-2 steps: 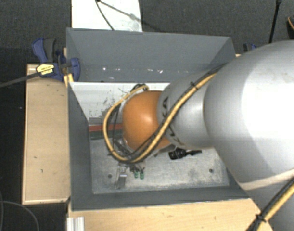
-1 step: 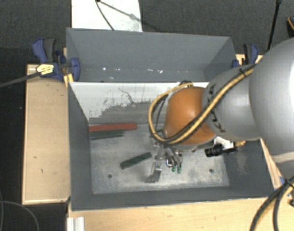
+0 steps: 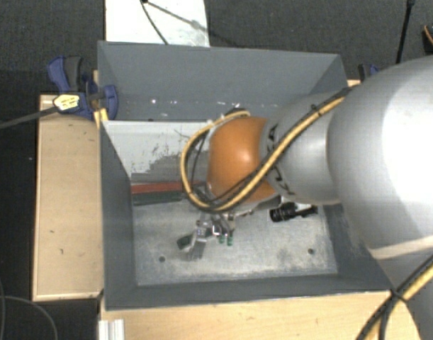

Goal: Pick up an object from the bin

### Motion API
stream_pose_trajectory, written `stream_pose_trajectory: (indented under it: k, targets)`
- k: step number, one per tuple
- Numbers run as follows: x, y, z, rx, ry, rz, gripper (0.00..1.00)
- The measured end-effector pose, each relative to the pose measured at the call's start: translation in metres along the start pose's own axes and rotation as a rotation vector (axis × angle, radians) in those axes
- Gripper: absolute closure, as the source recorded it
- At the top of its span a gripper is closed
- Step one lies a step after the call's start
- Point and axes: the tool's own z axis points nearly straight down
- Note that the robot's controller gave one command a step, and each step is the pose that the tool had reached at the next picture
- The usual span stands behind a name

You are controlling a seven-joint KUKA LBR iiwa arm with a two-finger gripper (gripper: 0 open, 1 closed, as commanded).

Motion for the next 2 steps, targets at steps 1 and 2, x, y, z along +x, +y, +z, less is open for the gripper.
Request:
stream_pose_trajectory:
  k: [1, 2]
  targets:
    - [0.0, -0.004, 0.0, 0.003, 0.002, 0.011, 1.0]
    - [-0.047, 0.03, -0.148, 0.001, -0.007, -0.325, 1.0]
